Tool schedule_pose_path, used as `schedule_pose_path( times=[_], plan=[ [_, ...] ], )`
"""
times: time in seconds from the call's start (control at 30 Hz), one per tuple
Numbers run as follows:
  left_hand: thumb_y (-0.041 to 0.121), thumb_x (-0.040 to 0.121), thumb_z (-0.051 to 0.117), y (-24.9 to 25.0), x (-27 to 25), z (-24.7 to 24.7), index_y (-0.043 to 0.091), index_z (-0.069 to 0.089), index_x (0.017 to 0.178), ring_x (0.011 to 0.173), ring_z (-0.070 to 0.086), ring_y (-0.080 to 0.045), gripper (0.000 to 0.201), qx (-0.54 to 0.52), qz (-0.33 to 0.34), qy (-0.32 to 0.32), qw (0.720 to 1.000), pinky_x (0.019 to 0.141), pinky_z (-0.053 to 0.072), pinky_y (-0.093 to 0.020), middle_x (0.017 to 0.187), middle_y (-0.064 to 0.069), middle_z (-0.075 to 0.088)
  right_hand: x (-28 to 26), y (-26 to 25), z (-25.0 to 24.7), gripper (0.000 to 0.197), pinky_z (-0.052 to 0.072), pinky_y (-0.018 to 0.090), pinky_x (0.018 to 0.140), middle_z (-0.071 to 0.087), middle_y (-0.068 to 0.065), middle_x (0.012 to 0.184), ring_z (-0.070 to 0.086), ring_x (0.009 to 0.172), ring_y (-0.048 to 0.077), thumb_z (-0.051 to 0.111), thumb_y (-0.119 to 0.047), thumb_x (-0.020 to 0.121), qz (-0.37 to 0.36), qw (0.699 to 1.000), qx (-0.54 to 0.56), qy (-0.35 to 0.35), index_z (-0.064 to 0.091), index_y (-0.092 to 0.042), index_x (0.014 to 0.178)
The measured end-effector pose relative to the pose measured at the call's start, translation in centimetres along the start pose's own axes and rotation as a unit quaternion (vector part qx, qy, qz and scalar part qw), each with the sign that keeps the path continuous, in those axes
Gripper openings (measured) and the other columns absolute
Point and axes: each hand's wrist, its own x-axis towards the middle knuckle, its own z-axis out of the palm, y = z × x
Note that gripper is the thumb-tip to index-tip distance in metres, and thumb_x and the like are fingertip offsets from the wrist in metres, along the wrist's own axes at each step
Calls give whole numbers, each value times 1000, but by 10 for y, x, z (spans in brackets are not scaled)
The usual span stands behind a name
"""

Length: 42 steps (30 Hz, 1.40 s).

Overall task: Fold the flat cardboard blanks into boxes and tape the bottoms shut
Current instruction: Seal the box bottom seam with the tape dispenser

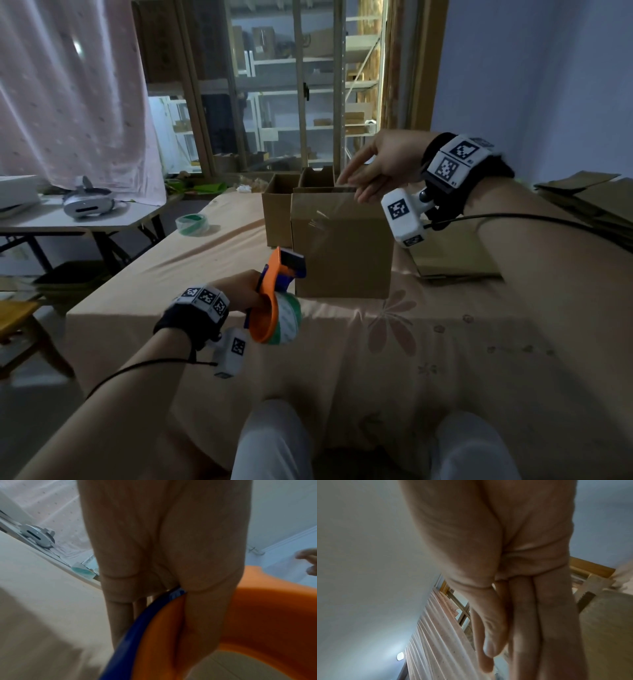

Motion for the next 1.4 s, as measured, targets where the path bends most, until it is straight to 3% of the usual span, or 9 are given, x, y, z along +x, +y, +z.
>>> schedule_pose_path(
  times=[0.1,0.27,0.43,0.5,0.63,0.77,1.13,1.27,1.4],
  plan=[
    [3,82,60,-3,1,-1,3,63,100,81,62,-24,18,-4,-23,10,1000,81,54,-38,88,-12,65,3,-1,1,21,59,35,81,73,19,100,72,95,26,60,-5,92,26,999,19,-38,70,-2,110],
    [9,79,63,-10,2,-5,1,66,101,94,66,-30,23,21,-47,47,998,87,54,-39,97,-17,68,6,0,5,19,59,32,76,73,17,100,72,96,24,58,-2,92,81,993,20,-88,69,2,106],
    [9,80,64,-10,3,-12,5,64,103,88,61,-24,24,41,-52,82,994,79,50,-32,96,-11,66,7,0,5,25,51,38,97,72,13,111,67,109,24,63,-9,88,100,984,-71,-127,70,-3,111],
    [10,82,62,-9,4,-15,5,63,104,86,59,-23,22,42,-59,103,992,78,47,-31,93,-9,63,5,0,5,24,53,38,93,74,11,105,70,102,22,61,-13,91,109,983,-69,-134,70,-8,112],
    [16,85,60,-8,4,-20,8,62,104,86,58,-23,21,56,-67,134,987,79,48,-31,94,-10,64,2,1,6,23,58,24,61,74,6,83,71,68,9,53,-9,97,101,988,-14,-112,69,-12,113],
    [21,85,60,-8,4,-22,10,64,106,87,61,-24,23,57,-65,139,986,78,50,-32,96,-10,67,2,4,11,26,61,28,73,72,18,106,72,98,25,47,0,97,77,988,50,-123,66,-1,116],
    [14,84,58,-4,0,-26,7,62,99,79,56,-25,17,74,-82,161,981,70,44,-30,82,-8,59,-4,0,13,36,55,25,91,71,9,116,66,111,16,61,-8,88,68,984,-35,-159,62,-4,124],
    [11,84,59,-4,-1,-24,10,60,99,79,55,-24,15,83,-84,171,978,70,44,-30,85,-8,59,3,3,22,44,54,38,94,71,17,111,69,104,25,56,-32,93,96,990,2,-104,64,4,115],
    [5,80,59,-3,-2,-28,8,62,105,81,56,-25,26,65,-69,191,977,73,45,-32,87,-9,60,10,9,29,18,59,37,83,73,19,100,72,94,27,61,-5,92,92,996,10,18,68,3,106]
  ],
)
